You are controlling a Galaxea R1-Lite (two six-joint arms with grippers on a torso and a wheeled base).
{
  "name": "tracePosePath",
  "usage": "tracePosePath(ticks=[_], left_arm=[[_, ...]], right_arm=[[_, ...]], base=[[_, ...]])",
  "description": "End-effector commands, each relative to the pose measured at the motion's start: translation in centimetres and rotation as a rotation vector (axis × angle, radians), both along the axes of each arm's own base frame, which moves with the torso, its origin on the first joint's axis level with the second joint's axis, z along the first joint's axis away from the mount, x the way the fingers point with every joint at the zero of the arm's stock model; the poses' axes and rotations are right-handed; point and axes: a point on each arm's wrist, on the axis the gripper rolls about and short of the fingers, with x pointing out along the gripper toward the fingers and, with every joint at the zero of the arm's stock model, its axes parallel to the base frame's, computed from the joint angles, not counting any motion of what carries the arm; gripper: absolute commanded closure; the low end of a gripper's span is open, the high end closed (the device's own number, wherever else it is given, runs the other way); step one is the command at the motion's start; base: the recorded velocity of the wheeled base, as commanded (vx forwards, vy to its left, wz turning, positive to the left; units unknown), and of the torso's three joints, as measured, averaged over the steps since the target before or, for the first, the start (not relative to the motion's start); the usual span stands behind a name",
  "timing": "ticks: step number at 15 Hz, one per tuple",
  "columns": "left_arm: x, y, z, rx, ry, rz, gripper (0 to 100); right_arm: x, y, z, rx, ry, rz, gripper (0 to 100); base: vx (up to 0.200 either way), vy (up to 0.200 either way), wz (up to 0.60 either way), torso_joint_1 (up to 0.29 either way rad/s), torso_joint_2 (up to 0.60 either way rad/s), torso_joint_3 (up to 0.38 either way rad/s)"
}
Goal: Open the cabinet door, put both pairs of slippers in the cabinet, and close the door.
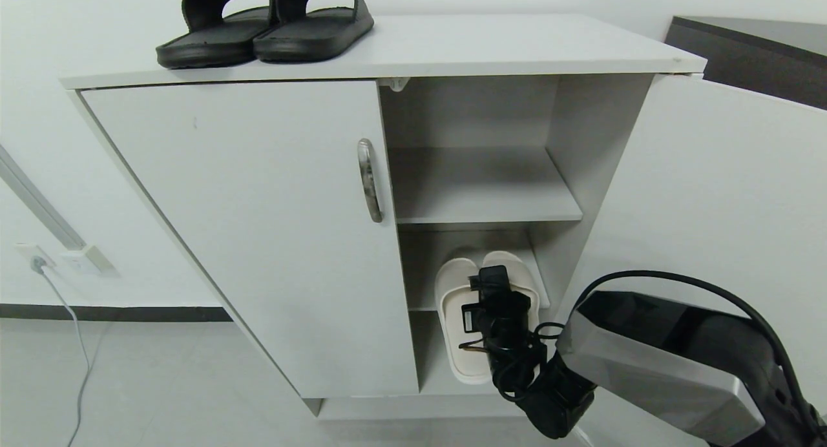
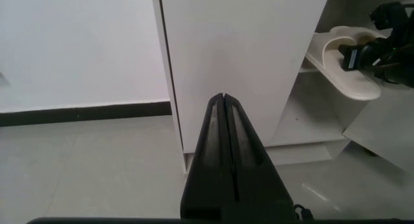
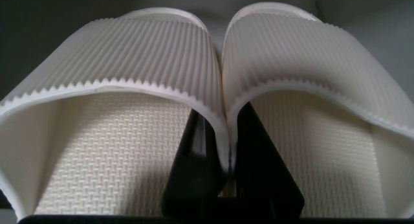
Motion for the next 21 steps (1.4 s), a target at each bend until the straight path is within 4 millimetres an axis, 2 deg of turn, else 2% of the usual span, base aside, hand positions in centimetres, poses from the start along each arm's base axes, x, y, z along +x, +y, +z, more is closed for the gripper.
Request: tracePosePath(ticks=[1, 4, 5, 11, 21], left_arm=[[0.0, 0.0, 0.0, 0.000, 0.002, 0.001, 100], [0.0, 0.0, 0.0, 0.000, 0.000, -0.001, 100], [0.0, 0.0, 0.0, 0.002, 0.002, -0.001, 100], [0.0, 0.0, 0.0, 0.000, 0.000, 0.001, 100], [0.0, 0.0, 0.0, 0.000, 0.000, 0.001, 100]], right_arm=[[1.5, 0.6, 0.2, 0.029, 0.006, -0.012, 100], [3.6, 1.1, 0.2, 0.039, 0.034, -0.015, 100], [4.8, 0.9, 0.1, 0.042, 0.030, -0.032, 100], [8.8, 0.0, -0.4, 0.044, 0.019, -0.069, 100], [10.6, 0.5, 0.3, 0.008, -0.055, -0.098, 100]], base=[[0.000, 0.000, 0.00, 0.000, 0.00, 0.000], [0.000, 0.000, 0.00, 0.000, 0.00, 0.000], [0.000, 0.000, 0.00, 0.000, 0.00, 0.000], [0.000, 0.000, 0.00, 0.000, 0.00, 0.000], [0.000, 0.000, 0.00, 0.000, 0.00, 0.000]])
